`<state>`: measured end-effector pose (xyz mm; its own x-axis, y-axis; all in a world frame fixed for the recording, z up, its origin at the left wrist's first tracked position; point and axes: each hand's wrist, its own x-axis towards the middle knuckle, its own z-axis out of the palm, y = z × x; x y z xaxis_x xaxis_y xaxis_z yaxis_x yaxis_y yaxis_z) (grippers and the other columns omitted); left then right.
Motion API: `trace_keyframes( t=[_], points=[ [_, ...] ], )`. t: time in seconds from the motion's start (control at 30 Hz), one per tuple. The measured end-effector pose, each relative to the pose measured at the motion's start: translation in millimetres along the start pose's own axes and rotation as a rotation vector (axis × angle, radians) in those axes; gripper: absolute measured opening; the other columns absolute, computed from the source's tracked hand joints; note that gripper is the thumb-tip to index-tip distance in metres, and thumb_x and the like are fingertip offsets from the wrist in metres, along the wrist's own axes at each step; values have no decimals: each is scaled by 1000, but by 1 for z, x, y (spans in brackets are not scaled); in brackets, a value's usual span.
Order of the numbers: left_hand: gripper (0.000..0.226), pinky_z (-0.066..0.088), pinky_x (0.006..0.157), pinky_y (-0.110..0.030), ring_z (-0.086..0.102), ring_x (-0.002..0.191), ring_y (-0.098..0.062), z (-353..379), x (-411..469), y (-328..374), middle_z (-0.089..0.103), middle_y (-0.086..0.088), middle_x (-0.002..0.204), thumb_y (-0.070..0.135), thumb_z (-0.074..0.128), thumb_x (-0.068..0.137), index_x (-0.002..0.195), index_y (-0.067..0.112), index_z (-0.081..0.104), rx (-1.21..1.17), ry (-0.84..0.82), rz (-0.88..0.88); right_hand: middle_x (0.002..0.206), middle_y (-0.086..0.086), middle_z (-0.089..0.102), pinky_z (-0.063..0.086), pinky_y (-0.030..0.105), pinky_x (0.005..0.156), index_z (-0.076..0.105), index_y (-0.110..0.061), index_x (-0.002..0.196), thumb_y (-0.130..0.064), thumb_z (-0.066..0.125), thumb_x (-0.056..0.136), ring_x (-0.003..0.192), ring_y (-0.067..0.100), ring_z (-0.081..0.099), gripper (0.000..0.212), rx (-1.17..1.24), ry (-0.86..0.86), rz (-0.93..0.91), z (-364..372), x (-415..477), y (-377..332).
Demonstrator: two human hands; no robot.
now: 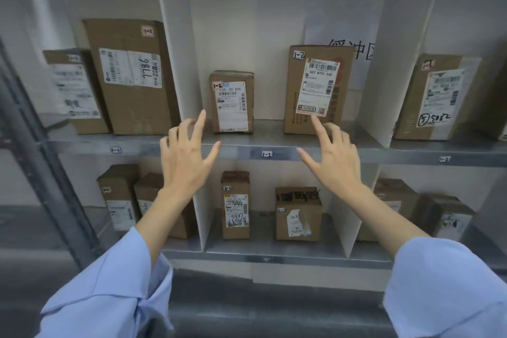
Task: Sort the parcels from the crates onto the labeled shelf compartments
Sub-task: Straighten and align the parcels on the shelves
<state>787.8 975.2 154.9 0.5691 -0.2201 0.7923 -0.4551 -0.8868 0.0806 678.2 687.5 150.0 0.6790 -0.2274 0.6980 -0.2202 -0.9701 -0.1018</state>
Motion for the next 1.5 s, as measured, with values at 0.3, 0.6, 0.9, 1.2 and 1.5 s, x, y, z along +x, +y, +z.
trace_keyframes(
  t=[0.3,0.6,0.9,1.2,1.5],
  points=[
    [74,39,88,-48,45,117,-34,-59,-72,-79,48,-14,136,62,29,93,156,25,19,168,-79,-101,145,7,40,43,43,94,12,-30,158,-65,36,94,128,28,41,77,182,-97,-94,5,-40,-78],
    [81,39,87,-46,47,116,-33,-48,-117,-180,50,-13,134,66,33,90,157,25,13,191,-161,-184,138,4,46,49,40,90,13,-30,158,-65,35,92,124,24,46,77,315,-126,-295,52,-76,-207],
    [88,41,89,-44,47,117,-31,21,-126,-304,47,-11,138,70,35,87,157,23,9,107,-286,-172,139,7,48,52,40,87,24,-26,156,-58,50,91,120,27,51,77,312,-223,-202,159,-86,-325],
    [95,43,90,-44,49,117,-33,97,-146,-350,47,-13,139,60,58,86,157,24,7,-53,-457,-118,144,12,38,53,41,83,32,-24,150,-43,69,87,113,32,53,76,218,-302,66,223,-109,-348],
    [81,42,93,-45,47,123,-34,153,-169,-363,45,-13,143,60,57,87,152,21,27,-48,-567,-160,134,16,44,56,47,74,41,-20,141,-35,72,86,104,36,56,65,145,-422,155,280,-127,-346]
  ],
)
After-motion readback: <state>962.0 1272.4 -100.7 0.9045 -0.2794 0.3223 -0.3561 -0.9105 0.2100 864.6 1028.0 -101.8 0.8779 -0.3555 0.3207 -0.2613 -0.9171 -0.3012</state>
